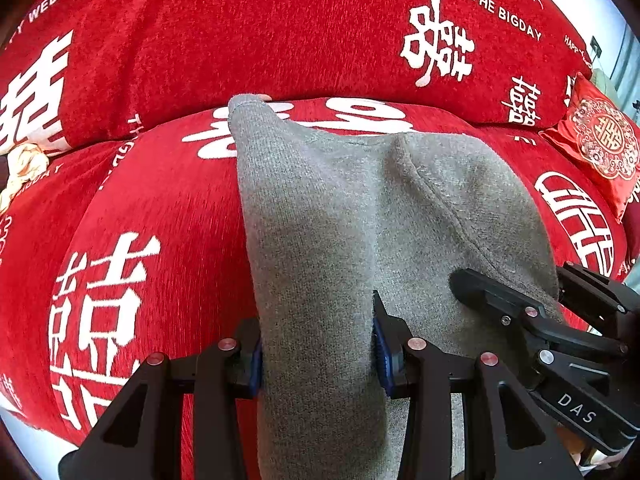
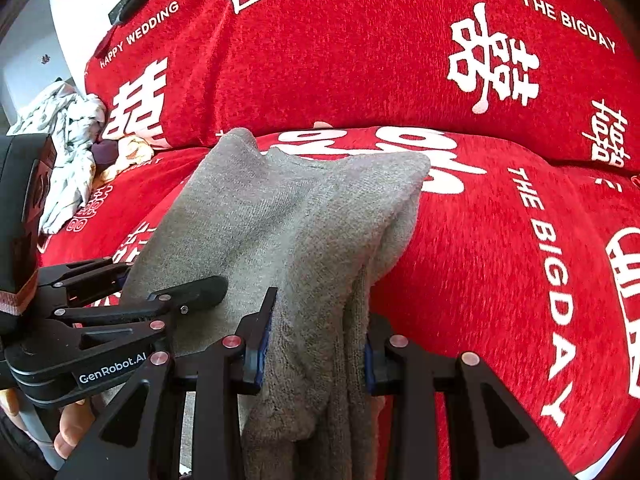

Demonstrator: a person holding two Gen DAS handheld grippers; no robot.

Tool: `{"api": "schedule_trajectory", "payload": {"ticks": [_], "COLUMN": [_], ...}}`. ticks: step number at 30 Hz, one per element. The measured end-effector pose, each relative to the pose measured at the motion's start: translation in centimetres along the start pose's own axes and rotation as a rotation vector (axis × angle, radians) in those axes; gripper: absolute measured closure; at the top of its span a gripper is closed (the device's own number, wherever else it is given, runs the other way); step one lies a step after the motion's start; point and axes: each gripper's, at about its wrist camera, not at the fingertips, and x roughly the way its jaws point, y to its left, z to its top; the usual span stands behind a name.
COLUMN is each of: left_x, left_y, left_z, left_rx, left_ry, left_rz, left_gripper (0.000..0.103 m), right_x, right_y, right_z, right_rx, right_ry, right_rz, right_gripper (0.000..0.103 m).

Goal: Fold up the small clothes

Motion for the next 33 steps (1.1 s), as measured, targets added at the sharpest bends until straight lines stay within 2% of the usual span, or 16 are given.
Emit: {"api": "schedule_trajectory", "payload": {"ticks": [10, 13, 16, 18, 19, 20, 21, 24, 26, 29, 31, 33], "left_x": [0.1, 0.5, 0.7, 0.9, 0.9, 0.8, 0.6, -0.5, -0.8, 0.0, 1.6, 3.6], "left_y": [0.2, 0.7, 1.0, 1.5, 1.8, 2.3, 2.8, 4.3, 4.6, 4.3, 4.6, 5.5], "left_z": [-1.9, -2.1, -2.4, -2.6, -2.8, -2.9, -3.0, -2.6, -1.6, 1.2, 3.1, 4.5], "left_rx": [-0.005, -0.015, -0.026, -0.033, -0.038, -0.051, -0.067, -0.133, -0.138, -0.102, -0.096, -0.108], "left_ry": [-0.012, -0.014, -0.024, -0.033, -0.036, -0.033, -0.029, -0.046, -0.064, -0.054, -0.018, 0.036], "left_rz": [0.002, -0.01, 0.001, 0.049, 0.058, 0.04, 0.021, -0.008, -0.003, 0.092, 0.144, 0.178], "left_gripper": [0.059, 0.056, 0.042, 0.014, 0.011, 0.011, 0.011, 0.011, 0.011, 0.011, 0.011, 0.011], "right_x": [0.2, 0.8, 1.3, 1.5, 1.6, 1.5, 1.1, -0.8, -1.8, -1.9, -0.1, 2.2], "right_y": [-0.6, -1.6, -2.8, -3.8, -4.3, -4.8, -5.4, -5.9, -5.6, -4.3, -3.7, -3.9], "right_z": [-2.0, -2.4, -2.8, -3.1, -3.2, -3.3, -3.4, -3.0, -2.2, 0.2, 2.1, 3.2], "right_rx": [0.025, 0.054, 0.09, 0.119, 0.135, 0.148, 0.166, 0.173, 0.141, 0.057, 0.027, 0.04], "right_ry": [-0.006, -0.001, 0.002, 0.008, 0.009, 0.01, 0.003, -0.051, -0.1, -0.12, -0.063, 0.003], "right_rz": [0.026, 0.045, 0.084, 0.1, 0.107, 0.109, 0.115, 0.101, 0.084, 0.096, 0.152, 0.171], "right_gripper": [0.066, 0.066, 0.061, 0.049, 0.045, 0.039, 0.037, 0.037, 0.036, 0.036, 0.036, 0.036]}}
